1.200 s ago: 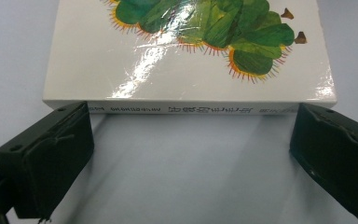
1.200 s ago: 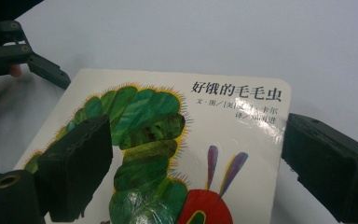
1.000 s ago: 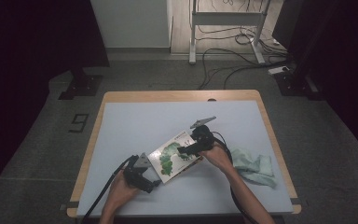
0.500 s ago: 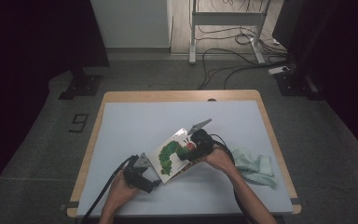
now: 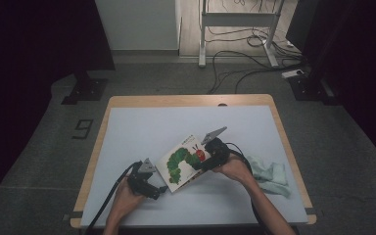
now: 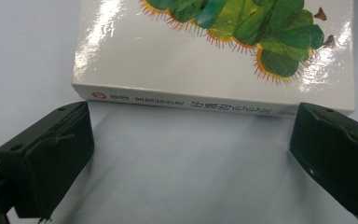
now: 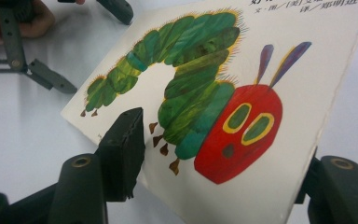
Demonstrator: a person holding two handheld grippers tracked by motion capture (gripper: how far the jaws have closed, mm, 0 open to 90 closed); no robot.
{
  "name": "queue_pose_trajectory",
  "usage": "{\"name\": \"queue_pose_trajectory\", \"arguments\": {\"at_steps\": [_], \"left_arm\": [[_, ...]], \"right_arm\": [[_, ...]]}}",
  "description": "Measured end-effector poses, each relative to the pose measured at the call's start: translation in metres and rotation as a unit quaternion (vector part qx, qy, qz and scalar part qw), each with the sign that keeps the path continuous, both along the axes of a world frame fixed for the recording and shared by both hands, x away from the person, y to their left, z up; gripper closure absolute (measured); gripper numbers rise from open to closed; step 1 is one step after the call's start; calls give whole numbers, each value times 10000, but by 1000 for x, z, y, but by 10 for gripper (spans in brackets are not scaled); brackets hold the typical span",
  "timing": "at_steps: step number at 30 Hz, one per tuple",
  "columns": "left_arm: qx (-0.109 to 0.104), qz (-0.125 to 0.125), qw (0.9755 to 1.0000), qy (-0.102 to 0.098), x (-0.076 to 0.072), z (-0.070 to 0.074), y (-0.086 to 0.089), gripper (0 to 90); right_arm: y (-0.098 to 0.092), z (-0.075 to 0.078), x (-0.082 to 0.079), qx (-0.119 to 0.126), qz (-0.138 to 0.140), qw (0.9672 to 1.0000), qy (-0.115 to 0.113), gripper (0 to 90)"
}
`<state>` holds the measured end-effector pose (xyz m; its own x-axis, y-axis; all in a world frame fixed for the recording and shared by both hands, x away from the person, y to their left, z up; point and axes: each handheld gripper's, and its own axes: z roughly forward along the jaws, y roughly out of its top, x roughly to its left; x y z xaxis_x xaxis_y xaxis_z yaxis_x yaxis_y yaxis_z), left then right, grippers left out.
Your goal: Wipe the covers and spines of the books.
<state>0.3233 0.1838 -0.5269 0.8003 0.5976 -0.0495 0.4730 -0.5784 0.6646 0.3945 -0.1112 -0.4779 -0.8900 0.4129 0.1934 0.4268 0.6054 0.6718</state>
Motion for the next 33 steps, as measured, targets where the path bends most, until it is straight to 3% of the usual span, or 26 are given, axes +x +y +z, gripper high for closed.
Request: {"name": "queue_pose_trajectory", "arguments": {"at_steps": [7,14,22,33], "left_arm": [[-80,87,9999,52,1,1,1,0],[-421,8,9990,124,1,4,1,0],[-342,-40,9992,193,4,2,-4,0],[-448,-152,9986,255,7,8,-12,0]], "right_arm": [[-3,1,-9,10,31,9998,-199,407],[-10,-4,-15,102,-13,9997,-210,414],[-16,-9,-21,156,-42,9995,-283,422],[-23,-11,-33,11,-60,9992,-398,436]]}}
